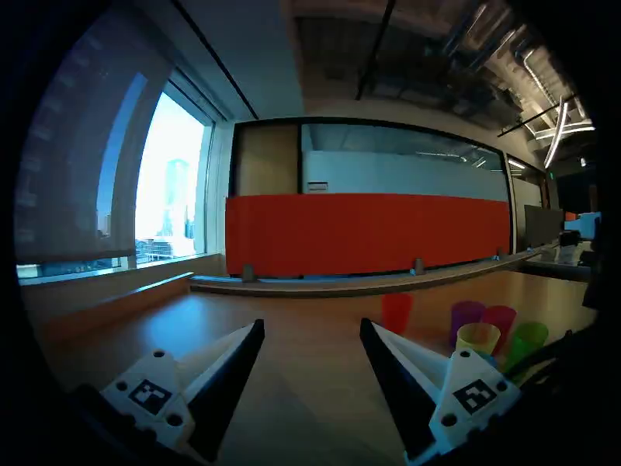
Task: Pour water
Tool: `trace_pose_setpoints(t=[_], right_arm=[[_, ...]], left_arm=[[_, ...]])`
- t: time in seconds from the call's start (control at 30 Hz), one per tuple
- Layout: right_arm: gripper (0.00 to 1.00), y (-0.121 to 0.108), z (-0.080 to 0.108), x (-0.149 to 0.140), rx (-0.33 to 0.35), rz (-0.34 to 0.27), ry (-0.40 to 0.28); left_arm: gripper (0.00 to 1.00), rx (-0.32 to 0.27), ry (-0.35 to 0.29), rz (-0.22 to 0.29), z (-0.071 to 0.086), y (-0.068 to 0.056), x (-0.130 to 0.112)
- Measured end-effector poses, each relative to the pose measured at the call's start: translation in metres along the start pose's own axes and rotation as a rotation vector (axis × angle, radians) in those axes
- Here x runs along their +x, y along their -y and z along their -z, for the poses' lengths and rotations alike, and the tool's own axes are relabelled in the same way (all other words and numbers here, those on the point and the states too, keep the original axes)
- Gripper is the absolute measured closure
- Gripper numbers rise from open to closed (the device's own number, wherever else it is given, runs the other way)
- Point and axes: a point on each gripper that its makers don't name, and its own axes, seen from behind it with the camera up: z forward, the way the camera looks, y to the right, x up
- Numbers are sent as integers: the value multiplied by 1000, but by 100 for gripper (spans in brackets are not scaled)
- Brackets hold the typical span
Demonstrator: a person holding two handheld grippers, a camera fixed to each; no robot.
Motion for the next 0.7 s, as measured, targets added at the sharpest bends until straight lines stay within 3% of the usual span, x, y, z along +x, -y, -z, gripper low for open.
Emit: trace_pose_setpoints(t=[0.7], right_arm=[[1,4,6,13,3,13,-11]], left_arm=[[9,-6,23,9,-6,1,-16]])
